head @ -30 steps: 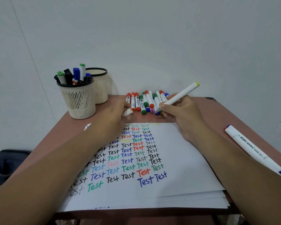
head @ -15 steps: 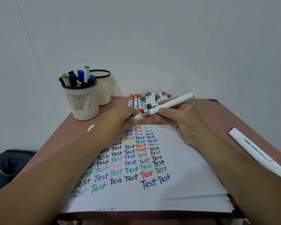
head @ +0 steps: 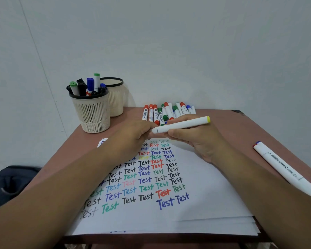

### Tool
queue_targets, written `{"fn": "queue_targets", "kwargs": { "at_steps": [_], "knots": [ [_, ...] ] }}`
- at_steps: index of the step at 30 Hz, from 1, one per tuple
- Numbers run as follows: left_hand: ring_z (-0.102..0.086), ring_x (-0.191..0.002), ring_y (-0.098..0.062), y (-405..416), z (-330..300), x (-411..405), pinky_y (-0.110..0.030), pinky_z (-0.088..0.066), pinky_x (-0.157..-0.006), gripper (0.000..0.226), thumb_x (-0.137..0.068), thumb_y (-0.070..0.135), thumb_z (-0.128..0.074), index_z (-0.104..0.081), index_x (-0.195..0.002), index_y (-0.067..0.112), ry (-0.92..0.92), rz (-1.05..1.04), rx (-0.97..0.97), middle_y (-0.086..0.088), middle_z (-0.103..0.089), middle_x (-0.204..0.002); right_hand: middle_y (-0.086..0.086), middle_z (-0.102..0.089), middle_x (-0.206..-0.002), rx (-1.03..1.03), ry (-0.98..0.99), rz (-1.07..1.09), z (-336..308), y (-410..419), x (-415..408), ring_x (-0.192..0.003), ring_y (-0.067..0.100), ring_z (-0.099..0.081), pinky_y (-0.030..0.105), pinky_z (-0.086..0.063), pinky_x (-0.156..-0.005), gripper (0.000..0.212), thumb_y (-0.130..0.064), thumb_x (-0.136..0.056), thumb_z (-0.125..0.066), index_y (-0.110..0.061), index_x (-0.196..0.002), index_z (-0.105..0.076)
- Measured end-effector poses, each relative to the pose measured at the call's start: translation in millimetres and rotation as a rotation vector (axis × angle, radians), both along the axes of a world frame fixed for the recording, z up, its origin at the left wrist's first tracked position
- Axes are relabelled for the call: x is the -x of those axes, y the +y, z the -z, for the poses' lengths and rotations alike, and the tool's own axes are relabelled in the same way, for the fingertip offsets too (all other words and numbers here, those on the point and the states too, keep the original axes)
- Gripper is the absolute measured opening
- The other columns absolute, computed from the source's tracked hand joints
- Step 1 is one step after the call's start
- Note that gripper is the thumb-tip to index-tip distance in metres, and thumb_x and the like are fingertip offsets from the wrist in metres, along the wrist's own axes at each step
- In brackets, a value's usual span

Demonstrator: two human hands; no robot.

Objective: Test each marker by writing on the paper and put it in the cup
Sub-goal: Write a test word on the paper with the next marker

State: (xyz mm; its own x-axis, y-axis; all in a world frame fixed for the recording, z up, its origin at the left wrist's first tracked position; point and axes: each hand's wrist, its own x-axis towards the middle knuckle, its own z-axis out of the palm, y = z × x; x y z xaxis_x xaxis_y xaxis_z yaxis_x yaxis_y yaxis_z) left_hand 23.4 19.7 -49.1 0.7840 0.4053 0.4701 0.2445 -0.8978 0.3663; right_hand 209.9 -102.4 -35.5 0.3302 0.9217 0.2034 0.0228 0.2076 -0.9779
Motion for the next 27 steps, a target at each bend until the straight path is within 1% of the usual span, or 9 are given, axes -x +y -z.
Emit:
{"fn": "queue_targets", "kwargs": {
  "at_steps": [6, 11, 14, 16, 18, 20, 22, 25, 27],
  "knots": [
    [-0.053, -0.089, -0.012, -4.0, 0.1, 0.2, -0.029, -0.045, -0.076, 0.027, -0.101, 0.006, -0.052, -0.068, -0.118, 0.021, 0.015, -0.032, 0.006, 0.005, -0.065, -0.097, 0.017, -0.078, -0.096, 0.005, 0.006, -0.009, 0.6, -0.6, 1.5, -0.098, 0.035, -0.075, 0.045, -0.062, -0.089, 0.029, 0.011, -0.075, -0.081, -0.017, -0.082, -0.084],
    [-0.056, -0.091, -0.015, 6.6, 4.5, -3.5, -0.042, -0.051, -0.077, 0.030, -0.101, 0.009, -0.049, -0.064, -0.118, 0.027, -0.025, -0.057, -0.032, 0.006, -0.063, -0.099, 0.015, -0.077, -0.089, -0.027, -0.098, -0.008, -2.8, -0.9, -0.2, -0.079, 0.023, -0.070, 0.030, -0.059, -0.068, 0.022, 0.003, -0.083, -0.080, -0.014, -0.096, -0.082],
    [-0.052, -0.089, -0.002, 12.4, 5.9, -2.8, -0.026, -0.045, -0.076, 0.033, -0.099, 0.004, -0.052, -0.066, -0.119, 0.025, -0.130, -0.059, -0.027, 0.017, -0.055, -0.093, 0.014, -0.073, -0.087, -0.030, -0.081, -0.098, -4.3, -4.3, -8.0, -0.075, 0.021, -0.062, 0.030, -0.048, -0.062, 0.023, -0.015, -0.088, -0.072, -0.007, -0.109, -0.079],
    [-0.048, -0.090, 0.006, 14.9, 4.6, -0.6, -0.011, -0.036, -0.075, 0.032, -0.098, 0.003, -0.053, -0.069, -0.116, 0.024, -0.190, -0.067, 0.005, 0.023, -0.050, -0.093, 0.023, -0.069, -0.098, -0.017, 0.029, -0.234, -5.0, -7.4, -15.1, -0.079, 0.025, -0.060, 0.031, -0.048, -0.062, 0.048, -0.038, -0.085, -0.070, -0.003, -0.117, -0.076],
    [-0.047, -0.093, 0.005, 16.9, 4.6, 1.2, -0.008, -0.034, -0.077, 0.033, -0.098, 0.003, -0.054, -0.069, -0.114, 0.027, -0.204, -0.053, 0.016, 0.018, -0.053, -0.095, 0.027, -0.069, -0.104, 0.035, 0.065, -0.299, -7.6, -8.9, -17.2, -0.080, 0.024, -0.062, 0.029, -0.052, -0.061, 0.062, -0.051, -0.080, -0.073, -0.003, -0.118, -0.076],
    [-0.050, -0.095, 0.000, 16.8, 5.5, 1.2, -0.012, -0.038, -0.079, 0.034, -0.098, 0.007, -0.057, -0.067, -0.117, 0.033, -0.191, -0.045, 0.026, 0.012, -0.055, -0.098, 0.024, -0.072, -0.098, 0.092, -0.008, -0.279, -8.9, -8.0, -15.2, -0.077, 0.023, -0.065, 0.027, -0.054, -0.062, 0.040, -0.036, -0.082, -0.075, -0.007, -0.109, -0.079],
    [-0.052, -0.089, 0.000, 12.7, 3.7, 0.0, -0.014, -0.040, -0.073, 0.034, -0.100, 0.019, -0.059, -0.059, -0.128, 0.038, -0.180, -0.091, 0.091, 0.014, -0.054, -0.099, 0.020, -0.075, -0.093, 0.121, -0.052, -0.226, -8.6, -6.2, -11.7, -0.081, 0.026, -0.070, 0.031, -0.057, -0.070, 0.019, -0.016, -0.083, -0.079, -0.009, -0.100, -0.080],
    [-0.055, -0.076, 0.000, 6.2, -1.7, -1.5, -0.020, -0.048, -0.068, 0.053, -0.094, 0.036, -0.067, -0.043, -0.141, 0.042, -0.140, -0.233, 0.291, 0.013, -0.058, -0.093, 0.020, -0.072, -0.093, 0.118, -0.007, -0.179, -5.6, -3.2, -11.8, -0.085, 0.031, -0.071, 0.036, -0.059, -0.079, 0.022, 0.000, -0.082, -0.079, -0.012, -0.101, -0.080],
    [-0.059, -0.079, -0.003, 4.1, -3.9, -1.1, -0.033, -0.055, -0.075, 0.048, -0.089, 0.047, -0.069, -0.049, -0.133, 0.041, 0.000, -0.312, 0.313, 0.013, -0.062, -0.091, 0.021, -0.064, -0.088, 0.119, 0.005, -0.173, -5.9, -2.0, -12.4, -0.076, 0.030, -0.064, 0.034, -0.056, -0.073, 0.036, -0.001, -0.079, -0.080, -0.019, -0.110, -0.078]
  ]
}}
